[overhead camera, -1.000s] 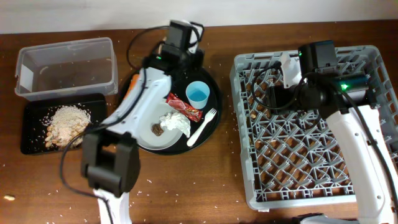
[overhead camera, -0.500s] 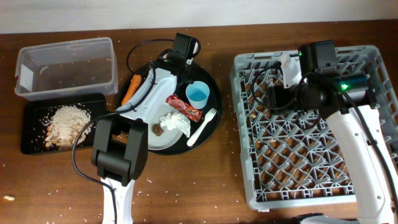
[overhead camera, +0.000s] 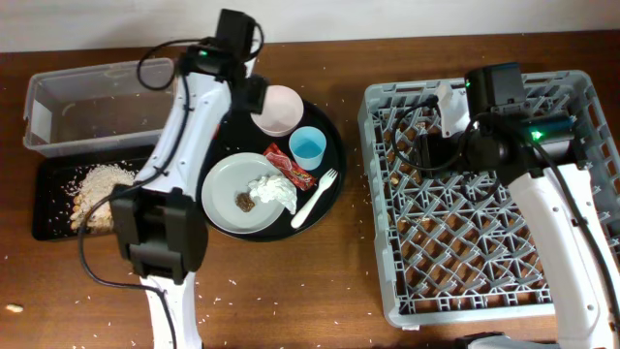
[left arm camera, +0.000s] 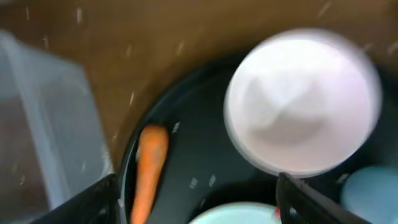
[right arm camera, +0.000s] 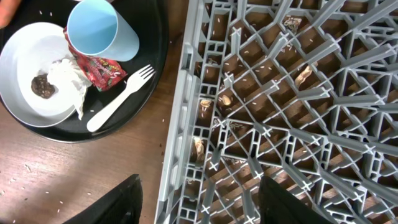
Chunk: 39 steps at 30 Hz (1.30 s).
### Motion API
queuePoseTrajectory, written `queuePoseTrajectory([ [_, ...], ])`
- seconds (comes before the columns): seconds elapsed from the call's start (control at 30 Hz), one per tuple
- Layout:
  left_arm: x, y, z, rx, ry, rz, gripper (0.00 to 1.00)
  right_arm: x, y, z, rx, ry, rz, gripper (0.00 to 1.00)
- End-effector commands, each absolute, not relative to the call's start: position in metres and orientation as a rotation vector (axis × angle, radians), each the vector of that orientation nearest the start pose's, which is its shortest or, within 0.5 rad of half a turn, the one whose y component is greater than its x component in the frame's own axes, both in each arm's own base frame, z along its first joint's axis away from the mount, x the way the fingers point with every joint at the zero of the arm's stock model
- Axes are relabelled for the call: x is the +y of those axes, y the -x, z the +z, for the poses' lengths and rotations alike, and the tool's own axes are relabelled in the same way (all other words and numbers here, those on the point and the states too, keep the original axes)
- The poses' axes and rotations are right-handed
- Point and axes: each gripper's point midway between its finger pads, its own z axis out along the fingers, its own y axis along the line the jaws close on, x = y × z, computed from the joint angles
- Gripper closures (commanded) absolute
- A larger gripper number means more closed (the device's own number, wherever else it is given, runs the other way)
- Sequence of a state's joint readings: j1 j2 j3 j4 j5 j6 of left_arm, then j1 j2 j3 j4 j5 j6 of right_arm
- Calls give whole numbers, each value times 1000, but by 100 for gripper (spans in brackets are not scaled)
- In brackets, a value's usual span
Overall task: Sort waste into correct bins and load items into the dishwasher rack
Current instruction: 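Return the emptied bowl to the round tray with the left gripper, then grasp the orange carrot with the left gripper and drop it on black tray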
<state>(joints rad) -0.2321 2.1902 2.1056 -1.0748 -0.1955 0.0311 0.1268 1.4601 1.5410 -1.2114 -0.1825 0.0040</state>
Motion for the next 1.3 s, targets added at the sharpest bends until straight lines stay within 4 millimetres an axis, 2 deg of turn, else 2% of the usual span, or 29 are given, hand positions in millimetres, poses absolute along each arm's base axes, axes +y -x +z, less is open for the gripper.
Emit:
queuePoseTrajectory([
  [0.0, -55, -497, 135, 2798, -267, 176, 20, 70, -330, 239, 2682, 208, 272, 41],
  [0.1, -36, -491, 132, 2841, -251, 161, 22, 70, -331, 240, 2678, 208, 272, 41],
  [0.17, -43, -490, 127, 2843, -332, 78, 27, 71, -332, 240, 2671, 208, 272, 41],
  [0.23, -43, -487, 117, 2859, -333, 80, 27, 71, -333, 241, 2668, 208, 272, 41],
  [0.37, -33, -484, 90, 2892, -316, 84, 27, 71, -333, 241, 2668, 208, 272, 41],
  [0.47, -25, -485, 72, 2919, -385, 95, 27, 71, -333, 241, 2668, 208, 272, 41],
  [0.57, -25, -481, 37, 2986, -441, 88, 27, 71, -333, 241, 2668, 208, 272, 41],
  [0.67, -25, -478, 21, 3022, -447, 84, 31, 71, -333, 241, 2668, 208, 272, 41],
  [0.73, -24, -479, 20, 3021, -446, 87, 35, 71, -333, 241, 2668, 208, 272, 41],
  [0.9, -21, -494, 22, 2961, -431, 133, 35, 71, -333, 241, 2668, 208, 272, 41],
  [1.07, -29, -492, 20, 2965, -440, 72, 38, 71, -333, 241, 2668, 208, 272, 41],
  [1.1, -29, -488, 16, 2976, -445, 70, 41, 71, -333, 241, 2668, 208, 272, 41],
  [1.2, -30, -472, -6, 3023, -461, 66, 42, 71, -333, 241, 2668, 208, 272, 41],
  [1.27, -30, -469, -13, 3027, -460, 65, 45, 71, -333, 241, 2668, 209, 271, 41],
])
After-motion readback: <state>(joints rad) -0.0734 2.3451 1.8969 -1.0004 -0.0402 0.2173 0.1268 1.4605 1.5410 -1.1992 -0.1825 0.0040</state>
